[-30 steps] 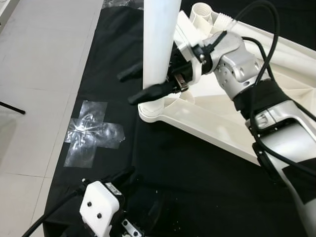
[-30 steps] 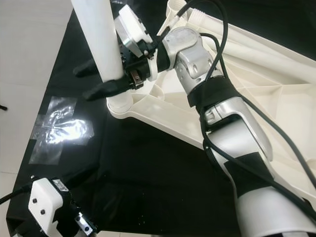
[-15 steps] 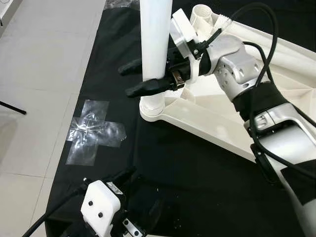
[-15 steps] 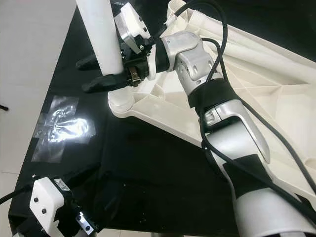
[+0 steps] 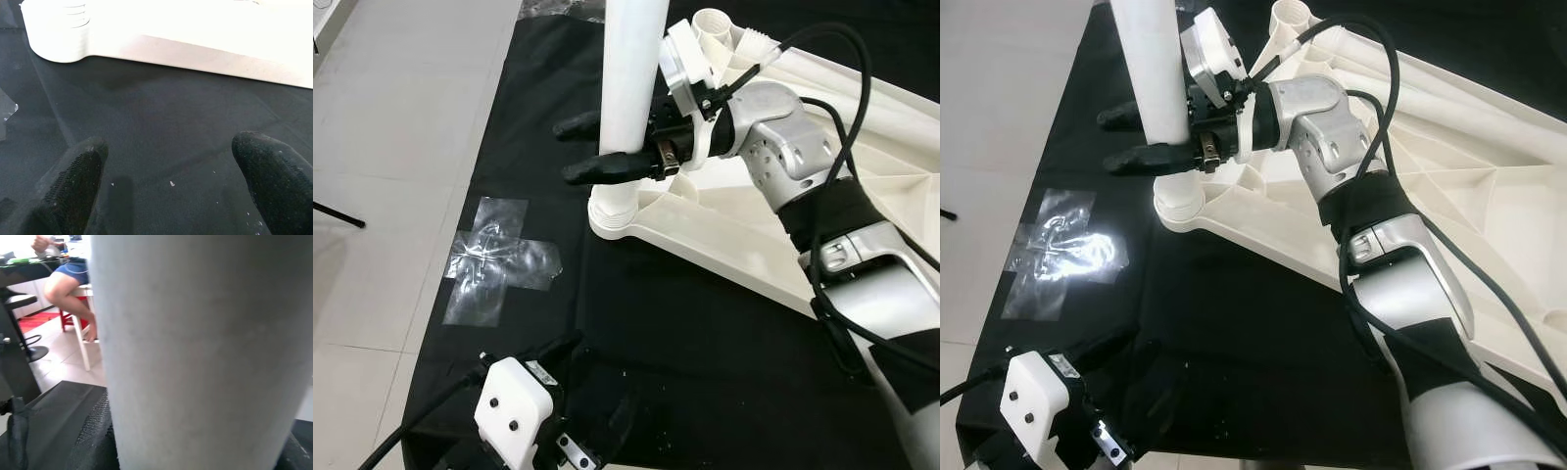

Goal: Building children table

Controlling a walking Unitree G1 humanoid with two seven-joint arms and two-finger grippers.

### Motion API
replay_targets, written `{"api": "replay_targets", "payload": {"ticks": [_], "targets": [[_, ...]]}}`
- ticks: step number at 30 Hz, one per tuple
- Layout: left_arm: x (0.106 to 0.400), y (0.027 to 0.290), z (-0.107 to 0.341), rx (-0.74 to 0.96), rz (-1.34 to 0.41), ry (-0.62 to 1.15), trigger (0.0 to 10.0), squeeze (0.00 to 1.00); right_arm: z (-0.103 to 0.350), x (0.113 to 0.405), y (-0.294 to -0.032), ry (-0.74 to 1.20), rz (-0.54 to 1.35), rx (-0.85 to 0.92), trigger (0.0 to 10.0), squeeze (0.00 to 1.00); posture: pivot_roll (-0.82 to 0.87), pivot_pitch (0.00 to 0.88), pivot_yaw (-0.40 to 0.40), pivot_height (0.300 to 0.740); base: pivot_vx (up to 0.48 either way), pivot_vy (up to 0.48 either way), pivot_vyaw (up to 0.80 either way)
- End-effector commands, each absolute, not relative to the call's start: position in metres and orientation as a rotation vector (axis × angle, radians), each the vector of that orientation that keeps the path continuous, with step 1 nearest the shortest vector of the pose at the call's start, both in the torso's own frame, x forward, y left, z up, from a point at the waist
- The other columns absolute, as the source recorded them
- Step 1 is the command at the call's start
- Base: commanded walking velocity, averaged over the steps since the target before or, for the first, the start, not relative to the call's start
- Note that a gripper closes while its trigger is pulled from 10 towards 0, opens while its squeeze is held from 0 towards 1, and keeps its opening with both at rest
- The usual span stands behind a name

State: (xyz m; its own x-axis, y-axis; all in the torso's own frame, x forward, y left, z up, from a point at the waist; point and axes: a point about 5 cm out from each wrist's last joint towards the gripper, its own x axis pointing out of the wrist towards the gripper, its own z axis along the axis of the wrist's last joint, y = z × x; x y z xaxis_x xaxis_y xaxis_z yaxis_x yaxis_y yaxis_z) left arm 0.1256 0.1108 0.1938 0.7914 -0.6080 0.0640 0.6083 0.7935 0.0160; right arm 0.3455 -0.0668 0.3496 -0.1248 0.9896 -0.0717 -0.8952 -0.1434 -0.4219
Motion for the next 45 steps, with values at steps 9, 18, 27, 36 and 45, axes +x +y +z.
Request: {"api": "replay_targets", "payload": {"ticks": [9,18,27,36,45], "targets": [[0.123,0.109,0.192,-0.024,-0.671,-0.043,10.0,0.0,0.304,0.358,-0.087,-0.107,1.536,-0.341,10.0,0.0,0.08,0.462,-0.131,0.74,0.0,0.0,0.0],[0.124,0.109,0.191,-0.023,-0.668,-0.044,10.0,0.0,0.277,0.335,-0.079,-0.062,1.303,-0.288,10.0,0.0,0.07,0.449,-0.141,0.74,0.0,0.0,0.0],[0.13,0.11,0.188,-0.017,-0.659,-0.05,10.0,0.0,0.229,0.31,-0.088,0.069,0.595,-0.127,10.0,0.0,0.05,0.42,-0.137,0.74,0.0,0.0,0.0],[0.141,0.111,0.184,-0.005,-0.657,-0.059,10.0,0.0,0.224,0.293,-0.089,0.032,0.454,-0.06,10.0,0.0,0.05,0.393,-0.12,0.74,0.0,0.0,0.0],[0.165,0.125,0.18,0.069,-0.565,-0.081,10.0,0.0,0.207,0.286,-0.089,0.077,0.255,-0.031,10.0,0.0,0.07,0.335,-0.089,0.74,0.0,0.0,0.0]]}}
